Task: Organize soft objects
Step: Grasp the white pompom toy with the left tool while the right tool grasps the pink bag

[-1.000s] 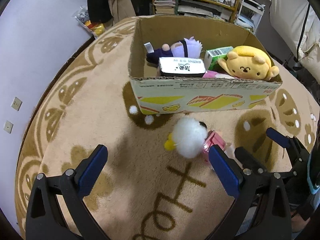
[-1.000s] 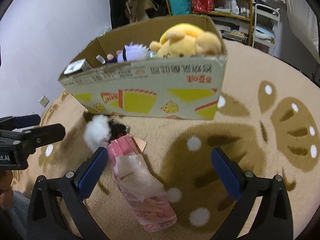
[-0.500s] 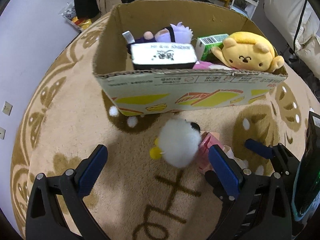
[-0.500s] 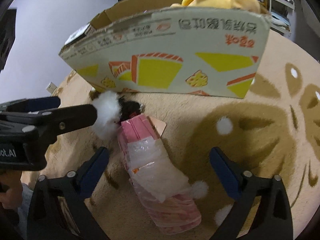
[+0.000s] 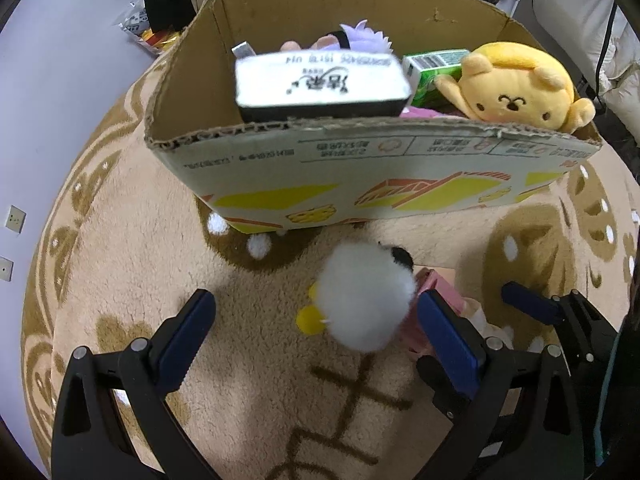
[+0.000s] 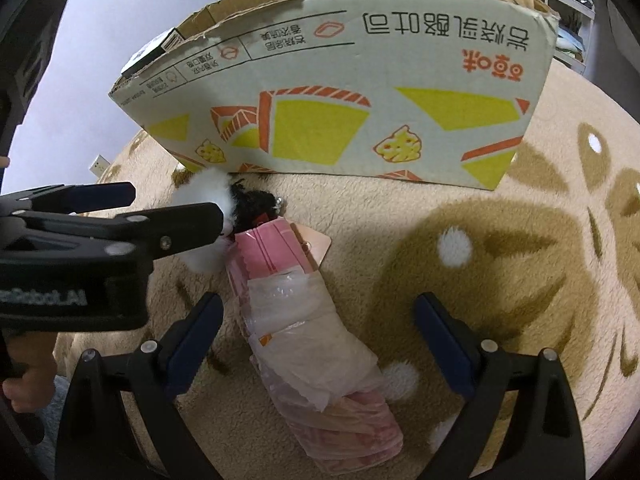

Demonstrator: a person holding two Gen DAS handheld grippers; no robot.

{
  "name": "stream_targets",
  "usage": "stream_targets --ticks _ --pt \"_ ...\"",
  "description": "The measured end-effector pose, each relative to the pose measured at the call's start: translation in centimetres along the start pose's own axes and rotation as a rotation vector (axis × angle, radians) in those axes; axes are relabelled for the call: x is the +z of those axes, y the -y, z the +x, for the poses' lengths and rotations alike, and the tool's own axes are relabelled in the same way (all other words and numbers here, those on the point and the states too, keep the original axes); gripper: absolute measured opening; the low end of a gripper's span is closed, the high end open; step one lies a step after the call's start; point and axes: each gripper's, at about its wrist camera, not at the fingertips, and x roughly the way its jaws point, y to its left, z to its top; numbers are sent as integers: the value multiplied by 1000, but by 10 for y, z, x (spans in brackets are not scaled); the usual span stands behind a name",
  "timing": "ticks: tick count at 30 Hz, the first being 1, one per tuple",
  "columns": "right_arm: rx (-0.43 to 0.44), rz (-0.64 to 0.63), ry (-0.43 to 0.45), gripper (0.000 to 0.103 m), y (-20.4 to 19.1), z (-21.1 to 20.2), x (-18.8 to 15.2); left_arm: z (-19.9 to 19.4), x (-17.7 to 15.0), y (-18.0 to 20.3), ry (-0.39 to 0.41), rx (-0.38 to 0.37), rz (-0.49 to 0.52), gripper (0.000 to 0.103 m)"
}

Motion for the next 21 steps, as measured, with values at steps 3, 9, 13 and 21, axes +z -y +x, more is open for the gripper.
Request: stream_targets --ticks 3,9,13,21 --pt "-8 -9 -1 101 -3 2 1 6 0 3 -6 15 7 100" --pt "-14 -27 -4 101 -6 5 0 19 -1 2 -26 12 -36 100" --pt "-22 -37 -6 100 -9 8 1 22 1 3 -15 25 -32 100" --pt "-62 -46 2 82 -12 10 1 27 2 -7 -18 5 -55 100"
